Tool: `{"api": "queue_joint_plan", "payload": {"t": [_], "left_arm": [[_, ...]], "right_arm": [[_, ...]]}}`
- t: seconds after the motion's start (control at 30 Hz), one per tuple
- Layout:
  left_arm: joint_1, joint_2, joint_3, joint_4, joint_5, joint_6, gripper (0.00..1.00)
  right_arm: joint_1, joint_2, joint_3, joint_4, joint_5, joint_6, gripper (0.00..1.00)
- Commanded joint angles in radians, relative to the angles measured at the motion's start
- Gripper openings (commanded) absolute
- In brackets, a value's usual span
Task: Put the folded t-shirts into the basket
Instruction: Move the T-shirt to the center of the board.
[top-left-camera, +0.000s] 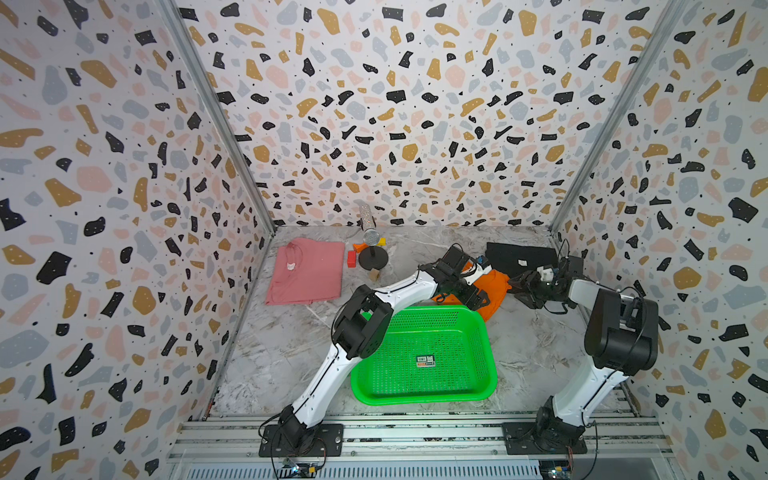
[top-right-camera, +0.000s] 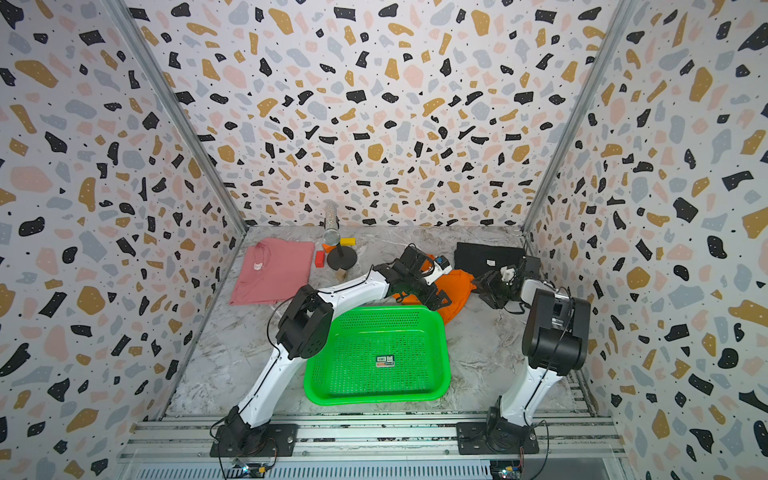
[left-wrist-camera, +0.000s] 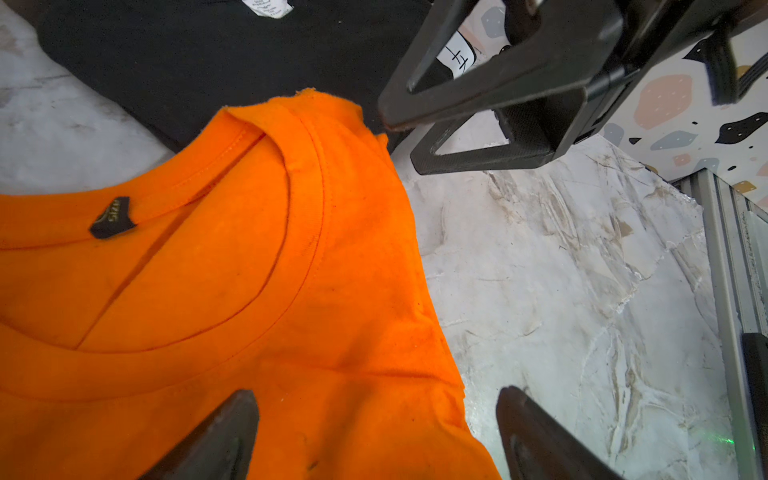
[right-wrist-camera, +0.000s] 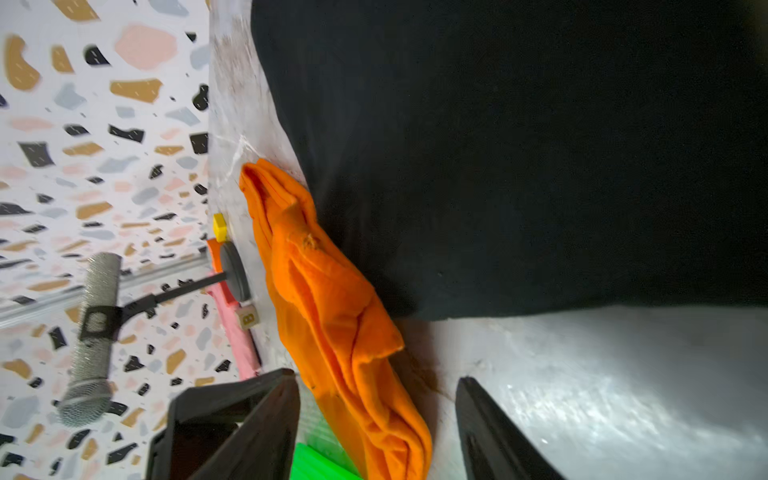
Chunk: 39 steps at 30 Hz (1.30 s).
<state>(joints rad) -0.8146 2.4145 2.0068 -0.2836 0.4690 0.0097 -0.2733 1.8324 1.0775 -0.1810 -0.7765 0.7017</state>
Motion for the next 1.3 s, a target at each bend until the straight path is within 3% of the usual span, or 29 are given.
{"api": "queue_joint_plan", "payload": {"t": [0.0, 0.33, 0.63, 1.07, 1.27], "left_arm": [[-0.002, -0.032, -0.027, -0.013, 0.001, 0.033, 0.91], [-0.002, -0.019, -0.031, -0.003, -0.003, 0.036, 0.91], [-0.002, -0.011, -0.029, -0.008, -0.006, 0.039, 0.91], [-0.003, -0.003, -0.016, -0.016, -0.012, 0.039, 0.91], [-0.003, -0.001, -0.016, -0.016, -0.012, 0.038, 0.91]], "right_arm": [[0.003, -0.031, -0.013, 0.146, -0.067, 0.12, 0.65], [0.003, 0.011, -0.015, 0.223, -0.077, 0.178, 0.62], [0.003, -0.023, -0.002, 0.06, 0.026, 0.049, 0.62], [0.035, 0.007, 0.036, 0.053, -0.009, 0.044, 0.59], [0.039, 0.042, 0.11, 0.016, -0.016, 0.028, 0.42]]}}
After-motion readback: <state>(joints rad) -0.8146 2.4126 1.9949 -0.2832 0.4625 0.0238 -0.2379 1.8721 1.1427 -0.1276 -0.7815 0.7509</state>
